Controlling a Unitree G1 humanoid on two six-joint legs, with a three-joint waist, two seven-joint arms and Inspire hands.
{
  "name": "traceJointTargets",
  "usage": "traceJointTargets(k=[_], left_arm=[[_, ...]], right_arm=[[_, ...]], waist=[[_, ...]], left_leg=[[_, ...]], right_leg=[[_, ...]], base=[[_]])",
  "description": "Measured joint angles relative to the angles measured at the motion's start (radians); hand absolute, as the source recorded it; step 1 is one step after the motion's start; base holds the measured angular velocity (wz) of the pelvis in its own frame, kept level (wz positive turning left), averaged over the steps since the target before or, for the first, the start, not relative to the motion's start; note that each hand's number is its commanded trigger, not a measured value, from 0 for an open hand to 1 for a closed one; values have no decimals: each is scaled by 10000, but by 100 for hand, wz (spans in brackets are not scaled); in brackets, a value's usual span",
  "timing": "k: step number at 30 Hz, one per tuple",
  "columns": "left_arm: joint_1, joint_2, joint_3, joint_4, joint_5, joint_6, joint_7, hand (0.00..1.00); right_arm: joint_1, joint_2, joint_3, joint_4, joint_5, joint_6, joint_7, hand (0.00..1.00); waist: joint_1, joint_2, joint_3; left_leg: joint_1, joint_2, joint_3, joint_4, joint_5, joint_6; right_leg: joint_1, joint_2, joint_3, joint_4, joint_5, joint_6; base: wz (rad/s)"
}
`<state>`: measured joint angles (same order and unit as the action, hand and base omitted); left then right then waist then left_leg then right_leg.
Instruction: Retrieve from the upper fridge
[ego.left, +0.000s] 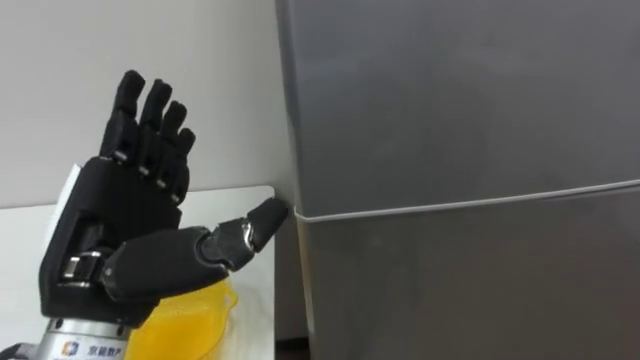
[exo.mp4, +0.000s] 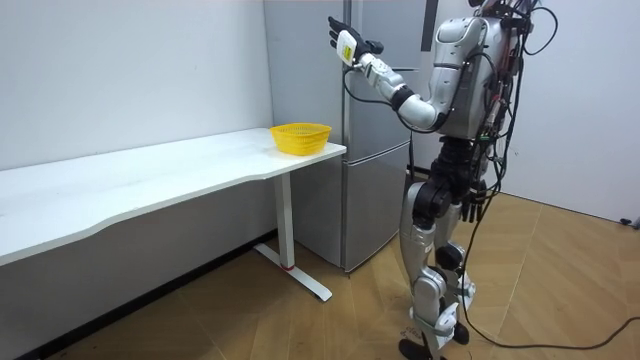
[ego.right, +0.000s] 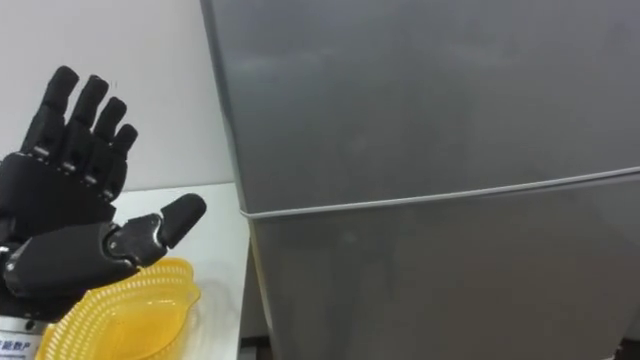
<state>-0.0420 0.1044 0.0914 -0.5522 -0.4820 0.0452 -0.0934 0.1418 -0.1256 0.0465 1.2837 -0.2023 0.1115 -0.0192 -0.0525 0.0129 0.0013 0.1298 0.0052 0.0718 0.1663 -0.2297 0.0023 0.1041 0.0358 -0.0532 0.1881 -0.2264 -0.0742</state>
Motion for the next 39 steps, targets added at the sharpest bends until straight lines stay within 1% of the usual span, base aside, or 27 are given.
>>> traceJointTargets(k=[2,5,6,8,18,23,25,26,27,28,33,36,39], left_arm=[[-1,22,-36,1,-66,0,-79,0],[-1,157,-182,1,-182,5,-174,0],[-1,241,-181,1,-183,8,-257,0],[-1,300,-180,1,-183,8,-307,0],[-111,296,-174,0,-160,12,-423,0],[-177,292,-197,10,107,12,10,0],[-177,292,-197,47,232,12,164,0],[-177,287,-195,60,379,12,272,0],[-177,284,-200,69,509,14,390,0],[-177,283,-197,72,561,15,436,0],[-177,284,-199,113,868,29,651,0],[-177,279,-201,137,1085,227,775,0],[-229,266,-201,123,1215,299,832,0]], right_arm=[[-7,-1,52,-27,2,-5,5,0],[-7,0,105,-104,3,-2,15,0],[-7,-1,108,-123,3,-5,15,0],[-7,-1,110,-131,3,-2,14,0],[-28,-2,106,22,-2,-3,236,0],[-36,-6,106,106,30,-2,351,0],[-44,-5,106,121,28,-3,349,0],[-62,-5,106,121,26,-2,332,0],[-66,-5,106,121,26,-2,315,0],[-64,-5,108,123,25,-1,308,0],[-59,-4,111,141,27,74,241,0],[-67,-4,111,188,26,113,196,0],[-86,-6,110,272,14,119,197,0]], waist=[[1,-1,0],[11,-4,2],[9,-5,3],[7,-4,3],[-29,22,-2],[-110,58,29],[-185,58,68],[-195,61,112],[-212,60,137],[-216,59,142],[-227,83,127],[-246,118,121],[-267,156,98]], left_leg=[[0,1,14,-1,0,0],[2,10,65,-4,0,0],[3,12,70,-5,0,0],[3,13,74,-4,0,0],[6,28,92,-3,0,0],[62,16,92,-2,1,-1],[91,18,97,-2,1,-1],[106,17,97,-2,1,-1],[100,15,98,-2,1,-1],[95,14,100,-2,1,-1],[53,6,109,2,1,-1],[47,11,108,0,1,-1],[51,18,107,0,1,-1]], right_leg=[[1,-2,1,0,0,0],[2,-2,1,3,0,0],[2,-1,1,3,0,0],[2,-2,1,3,0,0],[-2,0,-2,6,2,-1],[67,1,-30,13,3,-1],[95,2,-46,14,3,-1],[106,2,-45,15,3,-1],[99,2,-46,15,3,-1],[91,1,-45,15,3,-1],[20,-1,-20,8,3,-1],[30,5,-20,20,4,-2],[42,8,-21,17,4,-3]], base=[[0],[0],[0],[0],[0],[0],[0],[0],[0],[0],[0],[0],[0]])
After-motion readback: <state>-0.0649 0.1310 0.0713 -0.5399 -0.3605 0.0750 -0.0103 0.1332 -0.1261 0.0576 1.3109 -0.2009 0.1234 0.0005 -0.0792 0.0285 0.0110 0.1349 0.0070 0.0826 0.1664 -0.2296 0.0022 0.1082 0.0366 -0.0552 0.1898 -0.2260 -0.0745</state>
